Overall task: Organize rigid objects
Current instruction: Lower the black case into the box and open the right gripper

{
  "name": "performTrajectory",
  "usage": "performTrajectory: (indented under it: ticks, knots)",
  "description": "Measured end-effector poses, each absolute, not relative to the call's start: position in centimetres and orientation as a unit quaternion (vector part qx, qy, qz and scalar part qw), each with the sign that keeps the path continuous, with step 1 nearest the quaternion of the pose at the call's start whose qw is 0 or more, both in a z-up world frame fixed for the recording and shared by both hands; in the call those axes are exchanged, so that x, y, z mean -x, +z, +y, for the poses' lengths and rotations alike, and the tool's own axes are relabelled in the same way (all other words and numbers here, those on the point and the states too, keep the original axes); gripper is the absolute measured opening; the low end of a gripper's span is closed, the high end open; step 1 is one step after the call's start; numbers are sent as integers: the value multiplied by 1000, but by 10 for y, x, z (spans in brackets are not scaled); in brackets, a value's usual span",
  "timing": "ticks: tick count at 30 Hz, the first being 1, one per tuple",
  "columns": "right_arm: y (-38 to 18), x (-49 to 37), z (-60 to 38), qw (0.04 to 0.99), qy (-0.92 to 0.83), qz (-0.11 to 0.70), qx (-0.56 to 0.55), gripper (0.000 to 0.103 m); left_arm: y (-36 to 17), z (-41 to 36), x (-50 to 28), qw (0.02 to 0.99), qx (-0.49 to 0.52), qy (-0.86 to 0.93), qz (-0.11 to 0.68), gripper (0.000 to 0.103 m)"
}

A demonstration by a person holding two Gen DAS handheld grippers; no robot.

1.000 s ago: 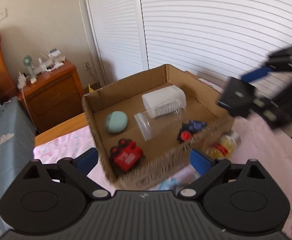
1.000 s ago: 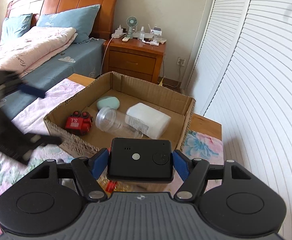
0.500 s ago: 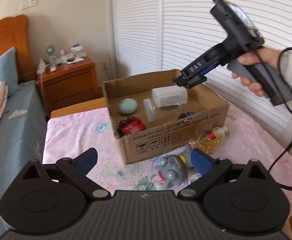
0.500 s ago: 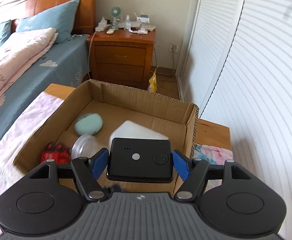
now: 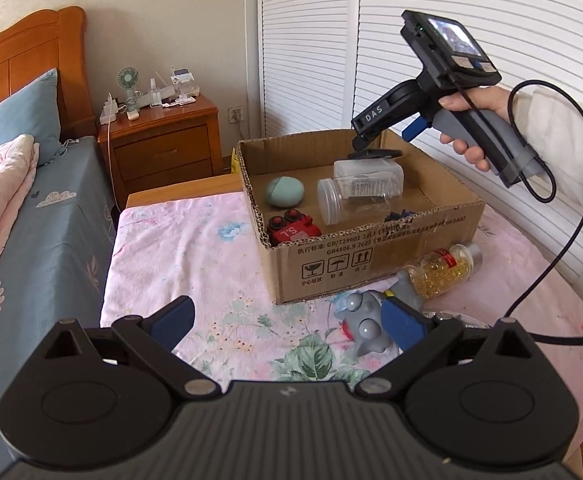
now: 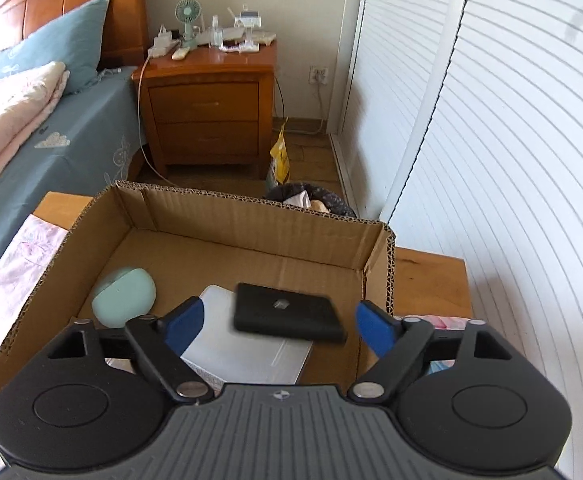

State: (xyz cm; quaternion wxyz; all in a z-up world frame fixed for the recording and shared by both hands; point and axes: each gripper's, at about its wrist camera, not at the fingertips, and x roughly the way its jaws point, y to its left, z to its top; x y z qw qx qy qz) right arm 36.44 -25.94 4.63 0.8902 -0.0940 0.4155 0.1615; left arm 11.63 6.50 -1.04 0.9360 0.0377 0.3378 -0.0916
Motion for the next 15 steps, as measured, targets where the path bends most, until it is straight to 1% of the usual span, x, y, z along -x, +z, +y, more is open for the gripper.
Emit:
performTrajectory:
  ticks: [3,7,11,15]
  knots:
    - [53,-358,-266,893,158,413,83,89,-9,64,-115,936,-37,-91,337,99]
    - [65,-337,-274,900,160,399,73,99,-9,62,-110,936,-34,-94,336,99]
    - [78,-301,-282,906,167,381,74,102,-11,62,-105,935,-34,-87,342,99]
    - [84,-255,-289,911,177,364,82,103,-13,59,-99,933,-38,-84,347,99]
